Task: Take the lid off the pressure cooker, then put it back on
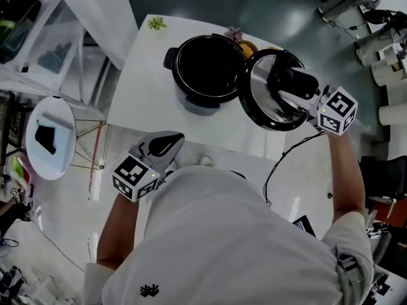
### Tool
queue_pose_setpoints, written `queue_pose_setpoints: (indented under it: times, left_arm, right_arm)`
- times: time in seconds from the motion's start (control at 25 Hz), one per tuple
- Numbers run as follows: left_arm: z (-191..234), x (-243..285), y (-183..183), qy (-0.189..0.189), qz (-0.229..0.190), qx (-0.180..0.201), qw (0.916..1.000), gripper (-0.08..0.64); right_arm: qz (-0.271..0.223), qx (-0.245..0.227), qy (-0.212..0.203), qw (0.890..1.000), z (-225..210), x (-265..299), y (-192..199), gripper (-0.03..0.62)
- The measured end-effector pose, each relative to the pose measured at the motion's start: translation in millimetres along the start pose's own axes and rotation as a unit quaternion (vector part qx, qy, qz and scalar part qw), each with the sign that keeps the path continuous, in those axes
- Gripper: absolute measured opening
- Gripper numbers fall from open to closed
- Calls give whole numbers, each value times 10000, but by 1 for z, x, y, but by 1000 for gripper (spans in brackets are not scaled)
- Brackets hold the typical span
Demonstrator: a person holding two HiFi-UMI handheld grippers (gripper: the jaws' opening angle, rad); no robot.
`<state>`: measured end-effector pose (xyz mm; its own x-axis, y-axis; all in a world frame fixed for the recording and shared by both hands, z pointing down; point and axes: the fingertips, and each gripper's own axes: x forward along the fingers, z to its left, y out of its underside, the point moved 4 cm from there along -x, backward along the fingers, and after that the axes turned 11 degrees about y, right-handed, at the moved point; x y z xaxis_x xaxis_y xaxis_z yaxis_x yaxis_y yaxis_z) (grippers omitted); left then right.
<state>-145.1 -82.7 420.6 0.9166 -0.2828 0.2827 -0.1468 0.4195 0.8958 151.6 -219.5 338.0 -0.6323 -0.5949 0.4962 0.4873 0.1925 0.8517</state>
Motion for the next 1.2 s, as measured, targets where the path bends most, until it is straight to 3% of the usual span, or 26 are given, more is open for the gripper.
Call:
queue_pose_setpoints:
  times: [0.48, 1.2]
  left_arm:
    - [16, -44, 4, -141, -183, -52, 9997, 6]
    - [29, -96, 17, -530, -301, -204, 9979, 6]
  right_arm:
    - [-116, -278, -503, 9983, 32, 89, -56, 291]
    - [21, -485, -757, 9959, 51, 159, -74, 291]
